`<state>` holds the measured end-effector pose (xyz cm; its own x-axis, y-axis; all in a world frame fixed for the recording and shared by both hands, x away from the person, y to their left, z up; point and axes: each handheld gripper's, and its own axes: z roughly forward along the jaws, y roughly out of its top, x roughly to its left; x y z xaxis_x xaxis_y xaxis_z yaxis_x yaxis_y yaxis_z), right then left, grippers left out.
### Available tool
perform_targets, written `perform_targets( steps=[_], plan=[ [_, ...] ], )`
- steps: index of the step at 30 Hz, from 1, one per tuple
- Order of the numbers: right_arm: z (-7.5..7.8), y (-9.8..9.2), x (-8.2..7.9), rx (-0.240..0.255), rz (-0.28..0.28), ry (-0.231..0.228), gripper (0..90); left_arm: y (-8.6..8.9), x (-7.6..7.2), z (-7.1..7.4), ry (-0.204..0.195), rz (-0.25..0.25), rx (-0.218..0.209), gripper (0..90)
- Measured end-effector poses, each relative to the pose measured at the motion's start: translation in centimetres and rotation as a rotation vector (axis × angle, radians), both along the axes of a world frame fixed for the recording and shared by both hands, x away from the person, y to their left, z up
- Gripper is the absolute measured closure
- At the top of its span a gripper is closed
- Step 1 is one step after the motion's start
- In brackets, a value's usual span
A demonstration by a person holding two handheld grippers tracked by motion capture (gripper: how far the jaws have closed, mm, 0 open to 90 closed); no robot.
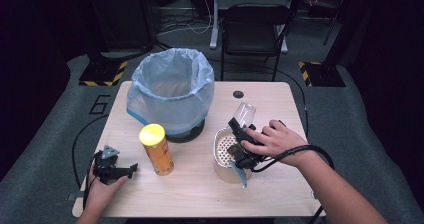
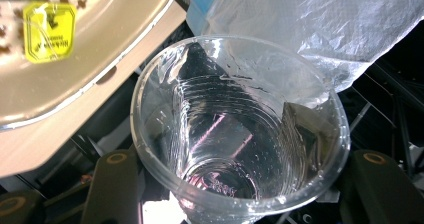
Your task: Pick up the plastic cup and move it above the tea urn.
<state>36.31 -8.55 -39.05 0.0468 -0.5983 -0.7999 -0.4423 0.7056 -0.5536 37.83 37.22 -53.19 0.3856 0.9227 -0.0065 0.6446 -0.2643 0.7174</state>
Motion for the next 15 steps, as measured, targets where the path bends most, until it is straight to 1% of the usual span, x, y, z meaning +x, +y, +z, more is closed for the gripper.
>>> perform_targets(
  steps=[2,3,4,5,6,7,8,9,10,11,12,13,14,15],
  plan=[
    [0.1,0.0,0.0,0.006,0.002,0.008,41.2,0.0,0.0,0.0,-0.001,-0.001,0.001,0.6],
    [0.2,0.1,0.0,0.013,0.001,0.020,41.2,0.0,0.0,0.0,0.000,0.000,0.000,0.6],
    [1.2,0.3,0.0,-0.060,0.006,0.028,40.8,0.0,0.0,0.0,0.000,0.000,0.001,0.6],
    [1.2,0.3,0.0,-0.060,0.006,0.028,40.8,0.0,0.0,0.0,0.000,0.000,0.001,0.6],
    [1.7,0.5,0.0,-0.035,0.015,0.072,40.7,0.0,0.0,0.0,0.000,0.000,0.000,0.6],
    [2.0,0.6,0.0,-0.013,0.020,0.100,40.7,0.0,0.0,0.0,0.000,0.000,0.000,0.6],
    [2.4,0.7,0.0,0.015,0.025,0.109,40.7,0.0,0.0,0.0,0.000,0.000,0.000,0.6],
    [2.7,0.7,0.1,0.046,0.027,0.135,40.6,0.0,0.0,0.0,0.000,0.000,0.000,0.6],
    [2.9,0.7,0.1,0.069,0.014,0.174,40.6,0.0,0.0,0.0,0.000,0.000,0.000,0.6],
    [2.9,0.5,0.2,0.138,0.005,0.218,40.6,0.0,0.0,0.0,0.000,0.000,0.000,0.6],
    [3.6,0.8,0.4,0.110,0.030,0.215,40.6,0.0,0.0,0.0,0.000,0.000,0.000,0.6],
    [3.0,0.3,0.6,0.174,0.018,0.259,40.5,0.0,0.0,0.0,-0.004,0.000,0.001,0.6],
    [3.5,0.7,0.4,0.209,-0.007,0.305,40.5,0.0,0.0,0.0,-0.001,-0.001,0.001,0.6],
    [3.5,0.7,0.5,0.268,-0.004,0.328,40.5,0.0,0.0,0.0,0.000,0.000,0.000,0.6]
  ],
)
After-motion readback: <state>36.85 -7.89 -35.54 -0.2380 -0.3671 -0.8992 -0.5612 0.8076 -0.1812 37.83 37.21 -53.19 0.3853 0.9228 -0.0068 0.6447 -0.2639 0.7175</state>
